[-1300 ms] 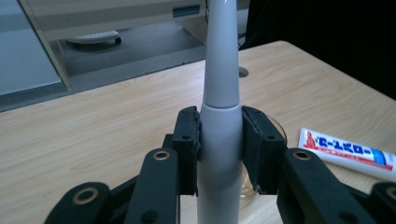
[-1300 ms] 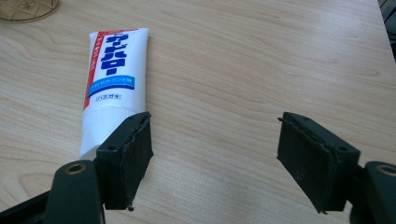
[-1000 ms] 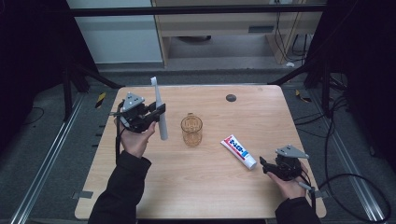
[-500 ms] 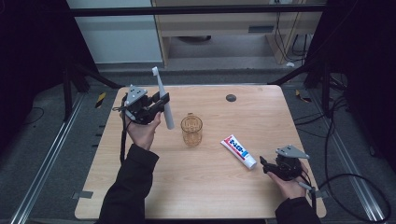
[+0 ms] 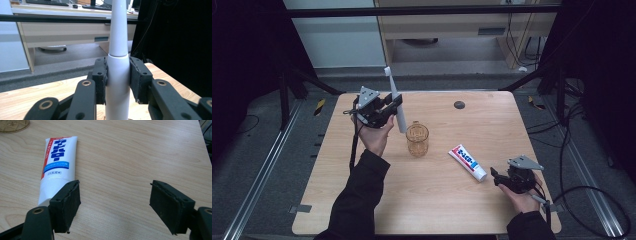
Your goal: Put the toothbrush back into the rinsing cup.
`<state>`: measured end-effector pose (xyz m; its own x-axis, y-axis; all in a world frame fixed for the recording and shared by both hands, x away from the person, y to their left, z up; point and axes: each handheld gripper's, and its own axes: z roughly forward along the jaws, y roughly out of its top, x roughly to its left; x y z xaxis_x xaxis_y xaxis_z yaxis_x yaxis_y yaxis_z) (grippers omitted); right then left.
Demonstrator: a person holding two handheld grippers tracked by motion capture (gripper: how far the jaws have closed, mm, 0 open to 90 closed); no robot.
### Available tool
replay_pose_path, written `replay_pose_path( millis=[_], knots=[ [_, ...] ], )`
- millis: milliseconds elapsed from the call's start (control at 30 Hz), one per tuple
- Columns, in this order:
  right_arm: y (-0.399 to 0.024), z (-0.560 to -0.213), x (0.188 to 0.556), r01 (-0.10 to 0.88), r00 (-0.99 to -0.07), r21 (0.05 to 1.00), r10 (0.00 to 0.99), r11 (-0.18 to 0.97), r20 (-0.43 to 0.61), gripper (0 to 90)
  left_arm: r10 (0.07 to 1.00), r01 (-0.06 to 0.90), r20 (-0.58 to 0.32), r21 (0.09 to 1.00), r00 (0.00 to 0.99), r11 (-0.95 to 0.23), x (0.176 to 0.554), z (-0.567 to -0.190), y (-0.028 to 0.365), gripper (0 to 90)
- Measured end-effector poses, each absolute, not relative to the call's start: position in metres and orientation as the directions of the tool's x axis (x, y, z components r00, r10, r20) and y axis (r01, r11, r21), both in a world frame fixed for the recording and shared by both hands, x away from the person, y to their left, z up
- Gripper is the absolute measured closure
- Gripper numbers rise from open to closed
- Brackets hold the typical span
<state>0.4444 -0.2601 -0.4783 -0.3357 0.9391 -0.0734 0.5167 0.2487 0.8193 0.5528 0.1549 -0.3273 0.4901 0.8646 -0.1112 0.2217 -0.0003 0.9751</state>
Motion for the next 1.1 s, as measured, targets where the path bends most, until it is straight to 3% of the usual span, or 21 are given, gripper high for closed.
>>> replay_pose_path(
  millis=[567, 1100],
  knots=[
    [-0.260, -0.478, 0.444, 0.515, -0.341, 0.822, 0.938, 0.244, -0.065, 24.9, 0.850, 0.233, -0.088, 0.972, 0.519, -0.042, 0.566, -0.346, 0.129, 67.5],
    [-0.260, -0.479, 0.444, 0.506, -0.349, 0.825, 0.934, 0.253, -0.073, 25.5, 0.853, 0.269, -0.070, 0.959, 0.518, -0.084, 0.570, -0.375, 0.131, 67.5]
  ],
)
